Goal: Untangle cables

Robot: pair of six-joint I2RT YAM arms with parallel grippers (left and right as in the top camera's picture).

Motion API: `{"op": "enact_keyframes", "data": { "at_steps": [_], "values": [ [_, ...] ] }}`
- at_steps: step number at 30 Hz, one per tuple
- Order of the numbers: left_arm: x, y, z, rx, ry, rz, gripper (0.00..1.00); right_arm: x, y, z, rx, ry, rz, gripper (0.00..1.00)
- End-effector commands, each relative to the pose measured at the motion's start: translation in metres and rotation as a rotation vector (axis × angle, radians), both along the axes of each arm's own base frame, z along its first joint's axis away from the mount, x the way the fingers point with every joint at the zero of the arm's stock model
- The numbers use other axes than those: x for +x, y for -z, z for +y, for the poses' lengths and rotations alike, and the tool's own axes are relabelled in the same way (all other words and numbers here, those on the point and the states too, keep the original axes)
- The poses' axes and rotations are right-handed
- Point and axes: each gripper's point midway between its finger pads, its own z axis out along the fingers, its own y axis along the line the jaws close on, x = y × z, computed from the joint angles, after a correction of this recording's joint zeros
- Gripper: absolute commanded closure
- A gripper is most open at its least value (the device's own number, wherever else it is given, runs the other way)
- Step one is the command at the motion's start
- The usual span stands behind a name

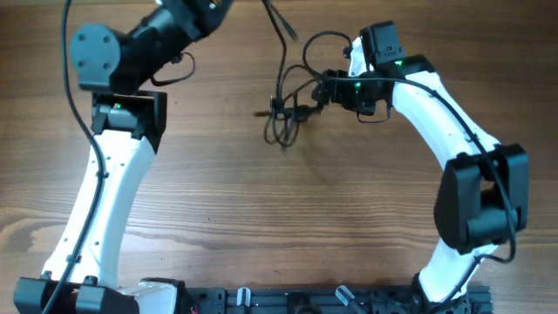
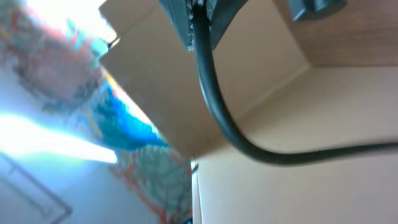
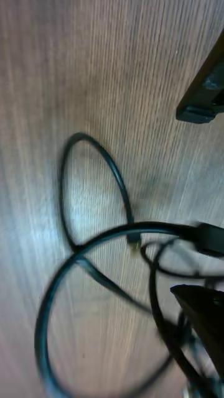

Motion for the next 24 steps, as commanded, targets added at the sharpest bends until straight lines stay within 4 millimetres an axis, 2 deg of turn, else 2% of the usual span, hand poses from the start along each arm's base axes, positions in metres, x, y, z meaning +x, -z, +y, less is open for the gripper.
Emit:
{"op": "enact_keyframes", "data": {
  "at_steps": [1, 3, 4, 5, 7, 8, 10, 13, 15, 17, 21, 24],
  "values": [
    [0.006, -0.031, 0.030, -0.165, -0.094, 0.050, 0.96, -0.002, 0.012, 0.001, 0.007, -0.004, 0.033, 0.15],
    [0.013, -0.034, 0.039, -0.194, -0.156, 0.044, 0.96, -0.001, 0.009, 0.005, 0.031, -0.024, 0.023, 0.15],
    [0.016, -0.031, 0.040, -0.181, -0.175, 0.044, 0.96, -0.002, 0.002, 0.015, 0.088, -0.091, -0.004, 0.15],
    [0.022, -0.019, 0.039, -0.139, -0.200, 0.066, 0.96, -0.003, -0.012, 0.028, 0.191, -0.165, -0.037, 0.15],
    [0.047, 0.030, 0.044, -0.039, -0.293, 0.236, 0.96, -0.002, -0.043, 0.036, 0.290, -0.220, -0.103, 0.13],
    [0.051, 0.043, 0.046, -0.012, -0.315, 0.281, 0.96, -0.001, -0.053, 0.037, 0.298, -0.224, -0.124, 0.11],
    [0.053, 0.055, 0.046, 0.040, -0.329, 0.295, 0.96, -0.005, -0.065, 0.040, 0.304, -0.230, -0.142, 0.10],
    [0.053, 0.056, 0.046, 0.055, -0.334, 0.282, 0.96, -0.012, -0.064, 0.057, 0.329, -0.191, -0.079, 0.12],
    [0.054, 0.059, 0.047, 0.080, -0.345, 0.276, 0.96, -0.018, -0.064, 0.076, 0.342, -0.146, -0.028, 0.20],
    [0.055, 0.067, 0.047, 0.125, -0.355, 0.273, 0.96, -0.027, -0.052, 0.085, 0.294, -0.122, 0.006, 0.25],
    [0.057, 0.087, 0.055, 0.150, -0.371, 0.355, 0.96, -0.042, -0.023, 0.089, 0.212, -0.101, 0.100, 0.30],
    [0.058, 0.088, 0.058, 0.182, -0.385, 0.331, 0.96, -0.046, -0.002, 0.090, 0.194, -0.097, 0.154, 0.36]
  ]
}}
